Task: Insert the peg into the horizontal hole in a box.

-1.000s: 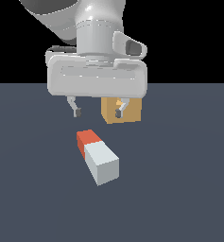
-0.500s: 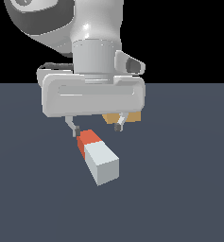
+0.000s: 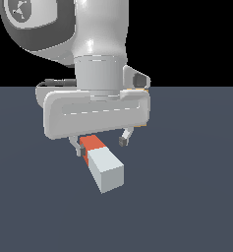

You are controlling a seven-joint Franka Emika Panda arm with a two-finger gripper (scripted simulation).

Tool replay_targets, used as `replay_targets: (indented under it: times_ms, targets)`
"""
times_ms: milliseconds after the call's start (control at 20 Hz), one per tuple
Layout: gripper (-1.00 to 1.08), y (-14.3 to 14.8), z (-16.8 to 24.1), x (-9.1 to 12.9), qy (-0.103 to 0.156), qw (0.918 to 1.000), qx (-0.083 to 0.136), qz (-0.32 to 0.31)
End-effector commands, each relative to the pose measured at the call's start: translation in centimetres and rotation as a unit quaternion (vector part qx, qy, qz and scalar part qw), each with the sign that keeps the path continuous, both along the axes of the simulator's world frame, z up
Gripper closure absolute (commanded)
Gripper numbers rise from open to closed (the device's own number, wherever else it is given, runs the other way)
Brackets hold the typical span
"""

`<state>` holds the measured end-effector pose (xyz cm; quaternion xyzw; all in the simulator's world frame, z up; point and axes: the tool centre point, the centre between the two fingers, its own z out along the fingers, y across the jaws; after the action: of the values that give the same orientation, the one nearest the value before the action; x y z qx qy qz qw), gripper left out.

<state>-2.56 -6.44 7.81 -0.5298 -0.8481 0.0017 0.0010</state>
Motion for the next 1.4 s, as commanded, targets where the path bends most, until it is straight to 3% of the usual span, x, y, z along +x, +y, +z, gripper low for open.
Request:
replay_targets:
  times_ms: [0,400,1150,1200,1350]
  targets:
    - [-0.92,-0.1,-0.2,0.1,-0.001,1.0000,0.001,0.009]
    - [-0.92,-0.2,-0.7,0.1,-0.001,0.9999,0.001,0.012]
    - [-0.92,-0.2,-5.4,0.1,-0.002,0.9999,0.001,0.013]
    - [1.08,-0.2,-5.4,0.1,-0.002,0.9999,0.001,0.013]
    - [1.08,-0.2,-5.4,0.1,-0.002,0.9999,0.001,0.013]
